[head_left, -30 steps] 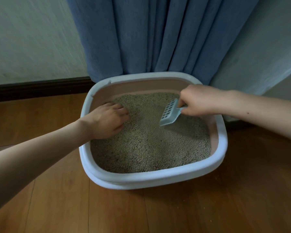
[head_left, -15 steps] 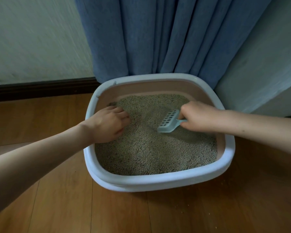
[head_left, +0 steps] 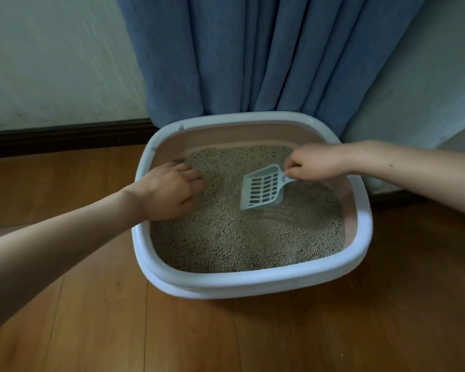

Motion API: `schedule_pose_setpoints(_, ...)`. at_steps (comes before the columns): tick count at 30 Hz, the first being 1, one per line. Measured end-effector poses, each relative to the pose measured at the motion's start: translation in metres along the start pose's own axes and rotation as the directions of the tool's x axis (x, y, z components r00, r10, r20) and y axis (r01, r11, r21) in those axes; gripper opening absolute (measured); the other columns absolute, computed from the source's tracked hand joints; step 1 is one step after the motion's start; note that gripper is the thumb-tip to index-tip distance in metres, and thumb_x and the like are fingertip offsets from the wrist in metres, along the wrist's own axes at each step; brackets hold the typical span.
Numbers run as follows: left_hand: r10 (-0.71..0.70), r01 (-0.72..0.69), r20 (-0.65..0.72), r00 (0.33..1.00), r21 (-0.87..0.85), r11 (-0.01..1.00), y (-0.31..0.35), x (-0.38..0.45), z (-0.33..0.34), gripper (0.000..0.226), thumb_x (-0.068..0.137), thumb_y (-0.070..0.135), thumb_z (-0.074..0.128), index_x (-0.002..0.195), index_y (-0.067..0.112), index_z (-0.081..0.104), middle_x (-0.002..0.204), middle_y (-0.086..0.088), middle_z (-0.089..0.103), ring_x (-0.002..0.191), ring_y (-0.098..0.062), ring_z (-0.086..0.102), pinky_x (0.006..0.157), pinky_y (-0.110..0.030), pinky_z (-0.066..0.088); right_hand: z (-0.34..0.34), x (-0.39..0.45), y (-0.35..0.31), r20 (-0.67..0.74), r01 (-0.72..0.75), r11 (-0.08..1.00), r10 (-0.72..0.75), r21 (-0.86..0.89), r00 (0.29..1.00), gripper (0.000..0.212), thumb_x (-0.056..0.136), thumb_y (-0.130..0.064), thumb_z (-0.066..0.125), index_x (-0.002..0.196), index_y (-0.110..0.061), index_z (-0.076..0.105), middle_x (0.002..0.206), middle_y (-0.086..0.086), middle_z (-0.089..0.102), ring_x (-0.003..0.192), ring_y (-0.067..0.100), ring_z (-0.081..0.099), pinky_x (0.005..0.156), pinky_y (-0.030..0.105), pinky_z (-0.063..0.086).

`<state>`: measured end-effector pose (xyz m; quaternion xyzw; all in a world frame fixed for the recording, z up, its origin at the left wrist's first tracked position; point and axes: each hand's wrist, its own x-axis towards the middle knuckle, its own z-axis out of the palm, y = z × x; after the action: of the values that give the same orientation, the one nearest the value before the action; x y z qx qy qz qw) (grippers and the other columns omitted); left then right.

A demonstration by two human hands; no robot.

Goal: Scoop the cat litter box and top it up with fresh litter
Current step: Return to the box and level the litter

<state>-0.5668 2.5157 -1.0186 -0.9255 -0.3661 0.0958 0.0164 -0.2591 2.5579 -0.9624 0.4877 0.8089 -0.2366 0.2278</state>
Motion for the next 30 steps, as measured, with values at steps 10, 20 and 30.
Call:
schedule_pose_setpoints(10,-0.033,0.033,0.02,0.999,0.003,0.999,0.0,-0.007,0.0,0.06,0.082,0.04,0.024,0.121,0.016,0.064,0.113,-0.004,0.065,0.104,-0.027,0.06,0.092,-0.044,0.05,0.029,0.003,-0.022,0.016,0.086,0.977,-0.084,-0.196,0.996,0.027,0.099,-0.037,0.046,0.076,-0.027,0.058,0.063,-0.008,0.051,0.052,0.009,0.043,0.048,0.022,0.033)
schedule_pose_setpoints(20,-0.007,0.007,0.012,1.0,-0.009,1.0,0.003,0.0,0.0,0.056,0.082,0.039,0.029,0.119,0.017,0.064,0.112,-0.003,0.065,0.101,-0.026,0.061,0.086,-0.042,0.051,-0.047,-0.027,-0.014,-0.161,-0.197,0.775,0.125,-0.601,0.979,0.029,0.091,-0.029,0.058,0.066,-0.019,0.047,0.066,-0.003,0.049,0.055,0.013,0.045,0.046,0.022,0.032)
schedule_pose_setpoints(30,-0.018,0.019,0.045,0.999,-0.012,1.0,-0.001,-0.004,0.002,0.059,0.085,0.042,0.025,0.126,0.02,0.06,0.122,-0.002,0.062,0.111,-0.025,0.057,0.096,-0.043,0.046,-0.013,-0.005,-0.085,-0.039,0.008,0.592,-0.067,-0.806,0.997,0.024,0.091,-0.004,0.049,0.069,-0.013,0.048,0.061,-0.005,0.042,0.052,0.013,0.039,0.042,0.026,0.028)
